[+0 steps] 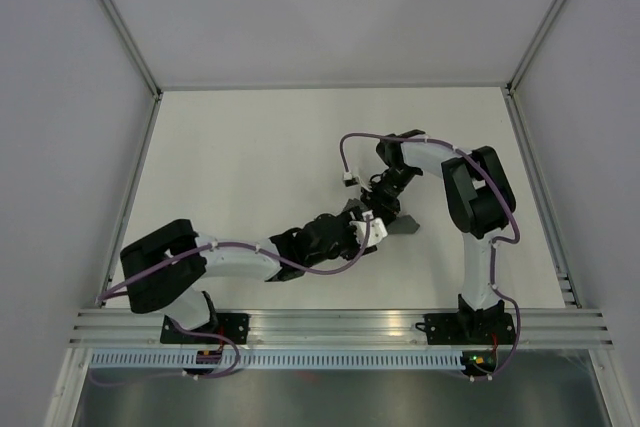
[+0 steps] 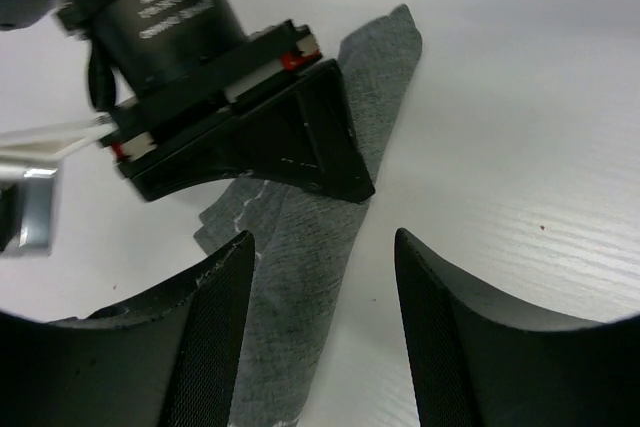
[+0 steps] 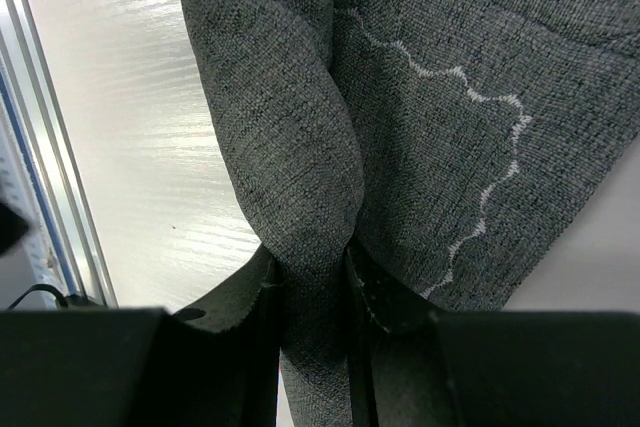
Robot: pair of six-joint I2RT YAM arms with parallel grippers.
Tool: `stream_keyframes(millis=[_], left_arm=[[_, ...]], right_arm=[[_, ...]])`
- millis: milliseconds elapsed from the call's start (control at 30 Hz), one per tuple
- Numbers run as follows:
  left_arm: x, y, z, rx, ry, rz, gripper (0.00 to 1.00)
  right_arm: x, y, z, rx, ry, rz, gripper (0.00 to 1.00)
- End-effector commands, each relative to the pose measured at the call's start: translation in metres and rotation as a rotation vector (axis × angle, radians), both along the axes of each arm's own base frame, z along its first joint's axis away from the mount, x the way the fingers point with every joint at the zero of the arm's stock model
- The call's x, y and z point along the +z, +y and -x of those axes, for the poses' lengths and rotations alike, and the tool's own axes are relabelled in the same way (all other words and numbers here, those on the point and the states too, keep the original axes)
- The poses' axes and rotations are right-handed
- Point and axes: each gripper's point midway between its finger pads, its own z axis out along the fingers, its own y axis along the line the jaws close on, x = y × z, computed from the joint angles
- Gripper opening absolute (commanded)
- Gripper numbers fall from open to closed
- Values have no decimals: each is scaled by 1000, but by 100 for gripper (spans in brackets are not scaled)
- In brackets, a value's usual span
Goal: Fold the napkin, place the utensils inside, and roll it up
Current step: Roll the napkin at the center of the board.
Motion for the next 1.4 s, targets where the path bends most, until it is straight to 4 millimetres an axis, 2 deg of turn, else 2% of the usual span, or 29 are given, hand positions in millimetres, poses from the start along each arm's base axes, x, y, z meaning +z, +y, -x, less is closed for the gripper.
stream_keyframes(millis=[0,67,167,333,533,633,733,767,800,833,900,933,1033,1067,1133,1167,1233,1300,1333,1367], left_arm=[[-18,-13,-6,-66,-96,-179,63],[-31,-18,-5,-92,-86,-216,63],[-38,-23,-5,-112,-80,-237,64],[-61,-25,-9,-111,-39,-300,64],[-69,-23,-19,-87,-1,-285,63],[-74,-21,-19,-79,35,-282,56],[-80,-21,-12,-92,101,-258,36],[-81,-19,-13,-88,119,-249,25],[-82,-19,-12,-82,150,-236,21],[-84,-21,-6,-112,184,-221,19],[-89,-18,-6,-109,231,-208,11],[-91,-17,-1,-126,272,-184,9],[-93,-13,3,-134,340,-123,5],[-94,-11,1,-124,377,-102,4],[-97,-9,7,-149,429,-81,3],[-98,-6,3,-139,448,-72,3],[-102,-5,10,-158,516,-49,2],[-106,-1,7,-147,571,-31,2],[-107,0,12,-165,601,-19,2],[-105,0,7,-160,605,5,2]], right_arm=[[-49,-29,13,71,44,160,11],[-51,-29,13,70,50,163,11],[-52,-30,12,63,57,167,11],[-51,-29,11,59,59,169,11],[-51,-29,10,53,63,173,11],[-50,-29,10,50,68,169,14],[-49,-29,10,41,70,162,19],[-49,-28,10,37,70,160,21],[-47,-28,9,32,65,157,27],[-47,-28,9,28,63,153,30],[-42,-25,8,12,60,138,36],[-37,-24,5,-1,46,125,42],[-19,-19,-4,-51,2,73,50],[-6,-15,-8,-72,-21,36,52],[8,-16,-14,-110,-42,-5,55],[15,-15,-16,-126,-50,-28,55],[37,-16,-24,-176,-95,-85,57],[56,-20,-33,-219,-162,-124,58],[58,-26,-40,-265,-187,-137,59],[63,-29,-43,-281,-213,-145,59]])
